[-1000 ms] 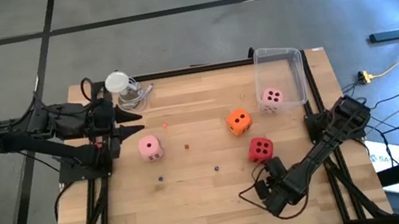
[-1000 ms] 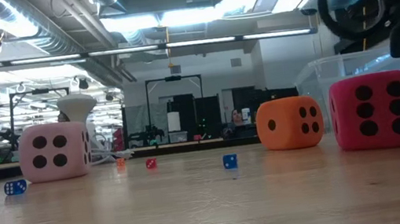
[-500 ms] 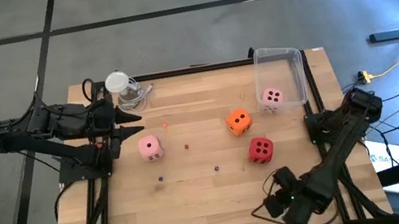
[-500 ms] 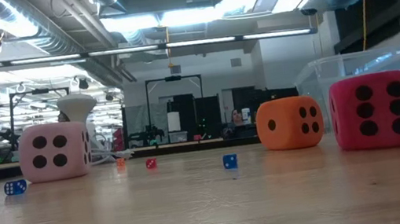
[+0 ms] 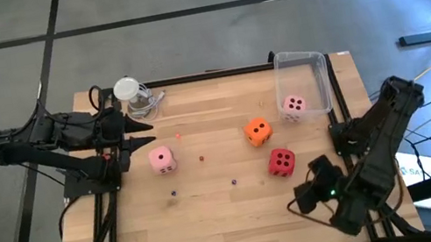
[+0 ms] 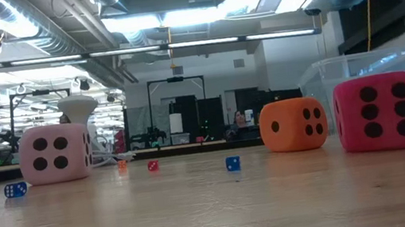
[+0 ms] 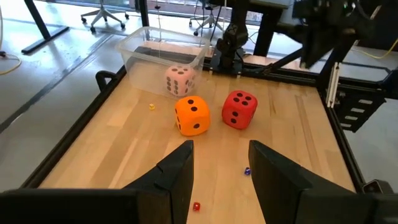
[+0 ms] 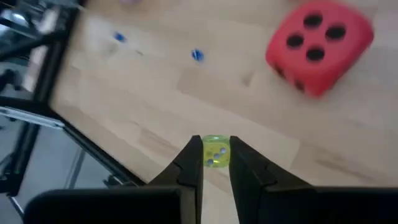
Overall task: Pick & Place Dice
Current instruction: Put the small green die into the container
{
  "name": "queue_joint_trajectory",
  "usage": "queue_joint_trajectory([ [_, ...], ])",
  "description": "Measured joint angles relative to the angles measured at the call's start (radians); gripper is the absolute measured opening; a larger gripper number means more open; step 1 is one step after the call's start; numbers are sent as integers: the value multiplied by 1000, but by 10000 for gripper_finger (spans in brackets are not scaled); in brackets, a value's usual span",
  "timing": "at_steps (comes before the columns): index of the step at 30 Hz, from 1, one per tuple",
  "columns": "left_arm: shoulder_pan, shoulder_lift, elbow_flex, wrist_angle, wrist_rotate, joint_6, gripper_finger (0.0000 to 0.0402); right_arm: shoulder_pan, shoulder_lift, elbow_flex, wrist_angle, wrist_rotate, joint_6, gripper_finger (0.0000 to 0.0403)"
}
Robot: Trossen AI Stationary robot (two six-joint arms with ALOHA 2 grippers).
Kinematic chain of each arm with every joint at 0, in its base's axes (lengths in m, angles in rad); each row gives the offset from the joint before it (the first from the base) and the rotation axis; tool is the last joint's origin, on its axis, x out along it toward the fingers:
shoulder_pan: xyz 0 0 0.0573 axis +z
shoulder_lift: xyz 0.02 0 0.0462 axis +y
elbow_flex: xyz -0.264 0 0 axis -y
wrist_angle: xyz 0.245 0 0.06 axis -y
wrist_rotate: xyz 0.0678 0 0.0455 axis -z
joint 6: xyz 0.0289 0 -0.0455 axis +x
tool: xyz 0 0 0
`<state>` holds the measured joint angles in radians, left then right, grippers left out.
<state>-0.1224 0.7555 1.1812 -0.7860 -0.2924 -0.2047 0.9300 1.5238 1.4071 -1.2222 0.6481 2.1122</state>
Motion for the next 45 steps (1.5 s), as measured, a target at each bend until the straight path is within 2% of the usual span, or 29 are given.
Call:
queue_joint_trajectory([
  [5, 0, 0, 0, -3, 0, 1, 145, -34, -86, 0, -167, 25, 4, 51],
  [12, 0, 0, 0, -3, -2, 11, 145, -162, -221, -3, -351, 26, -17, 51],
  [17, 0, 1, 0, -2, -10, 54, 145, -344, -368, -46, -350, 26, -196, 51],
  [22, 0, 2, 0, 1, -30, 63, 145, -541, -464, -84, -349, -46, -379, 51],
  [25, 0, 3, 0, 1, -30, 63, 145, -702, -487, -97, -349, -91, -508, 51],
  [30, 0, 9, 0, 5, -29, 84, 145, -960, -475, -101, -324, -199, -779, 51],
  [36, 0, 23, 0, 5, -30, 115, 145, -1228, -396, -101, -176, -337, -1105, 51],
  [41, 0, 24, 0, 5, -30, 115, 145, -1382, -296, -102, -145, -443, -1289, 51],
  [45, 0, 24, 0, 4, -29, 115, 145, -1453, -247, -137, -141, -475, -1366, 51],
])
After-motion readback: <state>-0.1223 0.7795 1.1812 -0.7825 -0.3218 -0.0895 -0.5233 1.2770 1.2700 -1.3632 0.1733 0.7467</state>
